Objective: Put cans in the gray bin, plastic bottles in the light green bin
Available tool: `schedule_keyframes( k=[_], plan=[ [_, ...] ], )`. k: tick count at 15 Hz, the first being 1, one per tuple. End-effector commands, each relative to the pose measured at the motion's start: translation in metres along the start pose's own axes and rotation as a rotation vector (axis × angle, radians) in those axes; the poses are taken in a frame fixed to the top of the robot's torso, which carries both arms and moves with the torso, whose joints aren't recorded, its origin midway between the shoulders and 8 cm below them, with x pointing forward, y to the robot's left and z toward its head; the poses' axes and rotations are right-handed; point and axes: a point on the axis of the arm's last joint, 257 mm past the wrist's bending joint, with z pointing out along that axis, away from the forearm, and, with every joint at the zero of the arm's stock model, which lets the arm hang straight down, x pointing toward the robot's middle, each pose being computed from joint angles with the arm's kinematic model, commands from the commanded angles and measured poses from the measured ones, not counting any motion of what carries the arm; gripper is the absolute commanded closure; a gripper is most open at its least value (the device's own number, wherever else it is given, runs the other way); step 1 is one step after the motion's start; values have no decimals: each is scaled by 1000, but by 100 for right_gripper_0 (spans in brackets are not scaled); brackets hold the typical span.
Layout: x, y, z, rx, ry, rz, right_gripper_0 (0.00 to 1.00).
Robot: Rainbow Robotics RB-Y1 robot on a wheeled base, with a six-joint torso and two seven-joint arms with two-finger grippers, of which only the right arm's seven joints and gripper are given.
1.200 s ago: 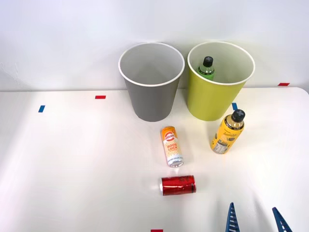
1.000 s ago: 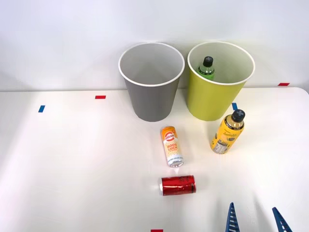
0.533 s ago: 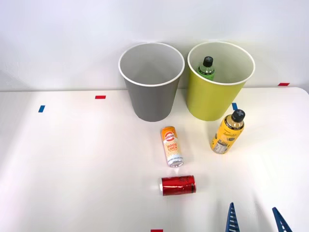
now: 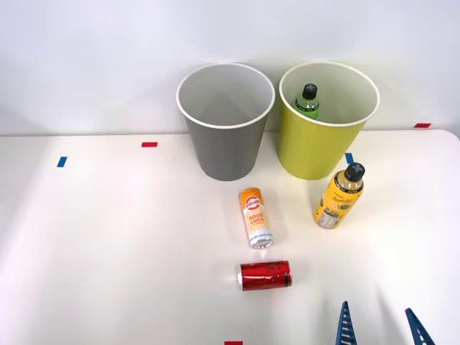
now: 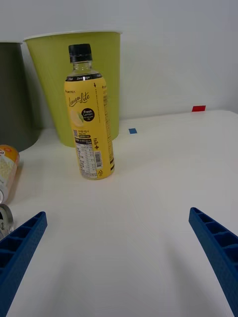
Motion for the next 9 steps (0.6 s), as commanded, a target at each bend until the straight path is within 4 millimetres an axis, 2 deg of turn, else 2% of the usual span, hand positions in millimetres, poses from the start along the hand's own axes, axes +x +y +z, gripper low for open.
schedule_keyframes(
  k=[1,9],
  plan=[
    [0,0,0,0,0,0,0],
    [0,0,0,0,0,0,0]
  ],
)
